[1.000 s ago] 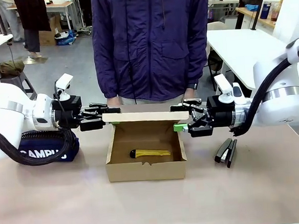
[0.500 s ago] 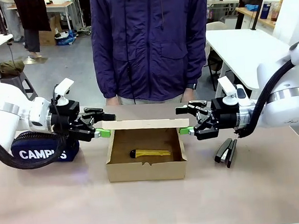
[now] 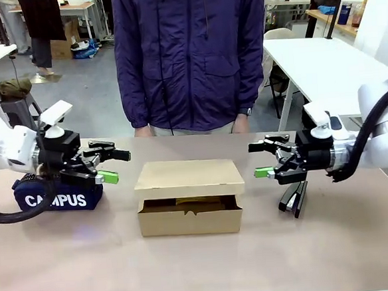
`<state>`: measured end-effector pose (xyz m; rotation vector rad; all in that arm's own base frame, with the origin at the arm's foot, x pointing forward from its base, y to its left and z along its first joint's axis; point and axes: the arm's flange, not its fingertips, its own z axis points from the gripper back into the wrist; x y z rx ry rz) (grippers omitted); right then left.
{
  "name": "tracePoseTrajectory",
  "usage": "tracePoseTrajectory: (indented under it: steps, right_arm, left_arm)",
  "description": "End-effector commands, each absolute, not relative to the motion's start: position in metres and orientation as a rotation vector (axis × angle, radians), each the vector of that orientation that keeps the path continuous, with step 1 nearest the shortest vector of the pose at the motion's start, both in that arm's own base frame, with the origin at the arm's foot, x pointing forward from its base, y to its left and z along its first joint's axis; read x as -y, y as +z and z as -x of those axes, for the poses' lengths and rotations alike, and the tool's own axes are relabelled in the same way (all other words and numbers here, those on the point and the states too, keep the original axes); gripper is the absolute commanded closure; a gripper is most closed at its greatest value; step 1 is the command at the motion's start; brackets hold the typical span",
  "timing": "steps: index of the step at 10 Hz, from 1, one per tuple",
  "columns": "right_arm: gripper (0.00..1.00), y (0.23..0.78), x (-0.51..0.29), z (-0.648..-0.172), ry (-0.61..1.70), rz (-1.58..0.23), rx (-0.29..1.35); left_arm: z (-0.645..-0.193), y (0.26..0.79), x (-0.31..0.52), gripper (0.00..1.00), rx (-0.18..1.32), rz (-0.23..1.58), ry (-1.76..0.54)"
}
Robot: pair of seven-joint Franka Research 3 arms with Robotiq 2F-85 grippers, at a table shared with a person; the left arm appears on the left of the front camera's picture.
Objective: Pack the item into the box.
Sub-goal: Close the Mailer Box.
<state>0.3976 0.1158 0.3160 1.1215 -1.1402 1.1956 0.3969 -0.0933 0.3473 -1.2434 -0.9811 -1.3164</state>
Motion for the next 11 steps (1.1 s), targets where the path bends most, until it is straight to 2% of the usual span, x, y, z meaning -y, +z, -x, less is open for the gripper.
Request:
tracePoseTrajectory:
  steps: [1, 3, 5, 8, 11]
  right_arm:
    - [0.0, 0.332, -0.106, -0.39, 1.069, -1.158, 1.174]
    - [0.0, 0.343, -0.121, -0.397, 0.859, -1.183, 1.236]
    - [0.0, 0.348, -0.146, -0.41, 0.729, -1.232, 1.199]
    - [0.0, 0.325, -0.18, -0.435, 0.756, -1.186, 1.1]
    - [0.0, 0.304, -0.199, -0.44, 0.844, -1.207, 1.0]
  left_arm:
    - [-0.386, 0.358, 0.087, 0.0, 1.019, 1.358, -1.323]
    - [-0.394, 0.367, 0.103, 0.0, 1.169, 1.346, -1.166]
    - [-0.411, 0.365, 0.133, 0.0, 1.255, 1.294, -1.048]
    - [-0.425, 0.347, 0.151, 0.0, 1.182, 1.241, -1.051]
    - [-0.43, 0.324, 0.156, 0.0, 1.081, 1.173, -1.114]
